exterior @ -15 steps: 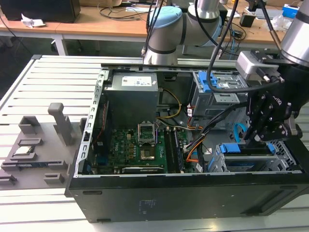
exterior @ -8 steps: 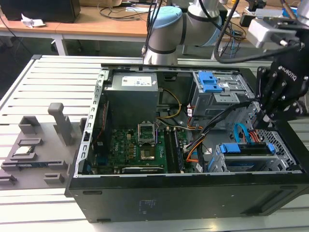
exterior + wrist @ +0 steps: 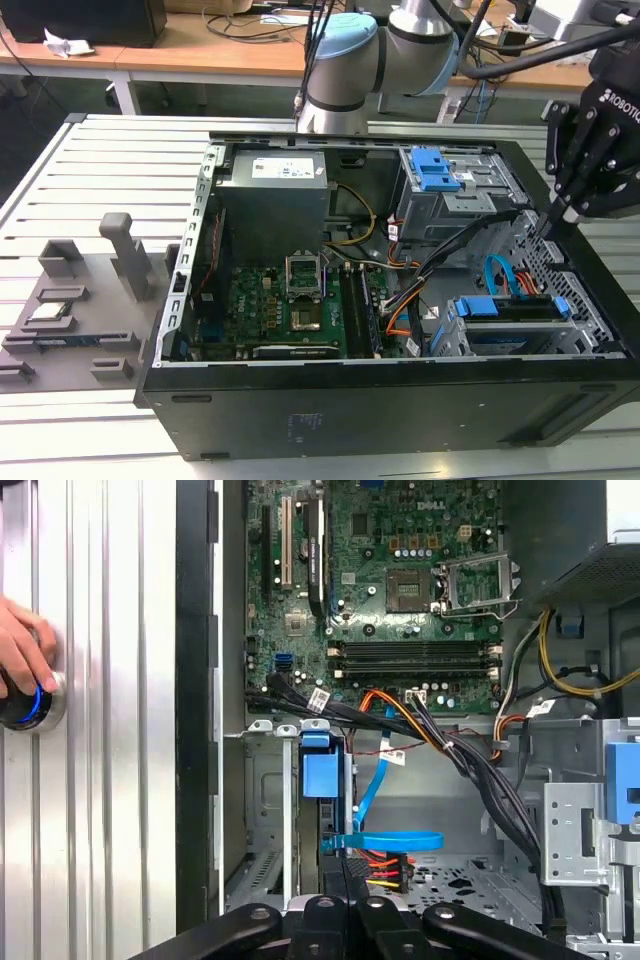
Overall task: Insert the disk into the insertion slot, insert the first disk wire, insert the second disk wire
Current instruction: 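Insert the second disk wire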
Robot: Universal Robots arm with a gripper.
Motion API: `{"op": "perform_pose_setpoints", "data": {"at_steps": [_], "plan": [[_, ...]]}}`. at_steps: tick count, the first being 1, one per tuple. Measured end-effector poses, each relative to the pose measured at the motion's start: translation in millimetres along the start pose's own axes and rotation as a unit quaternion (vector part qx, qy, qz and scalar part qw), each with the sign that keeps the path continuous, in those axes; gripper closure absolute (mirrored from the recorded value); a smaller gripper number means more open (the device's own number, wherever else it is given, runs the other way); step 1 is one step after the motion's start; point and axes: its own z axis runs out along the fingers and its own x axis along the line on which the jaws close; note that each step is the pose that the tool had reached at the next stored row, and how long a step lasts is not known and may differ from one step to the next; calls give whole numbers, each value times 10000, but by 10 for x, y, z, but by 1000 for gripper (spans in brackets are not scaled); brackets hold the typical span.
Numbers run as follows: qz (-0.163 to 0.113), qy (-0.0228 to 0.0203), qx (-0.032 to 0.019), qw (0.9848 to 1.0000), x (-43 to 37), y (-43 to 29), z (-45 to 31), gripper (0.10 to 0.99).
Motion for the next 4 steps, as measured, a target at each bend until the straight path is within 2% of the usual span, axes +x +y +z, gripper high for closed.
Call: {"op": "perform_pose_setpoints", "data": {"at_steps": [4], "plan": [[0, 0, 0, 10000, 0, 0, -1, 980]]}}
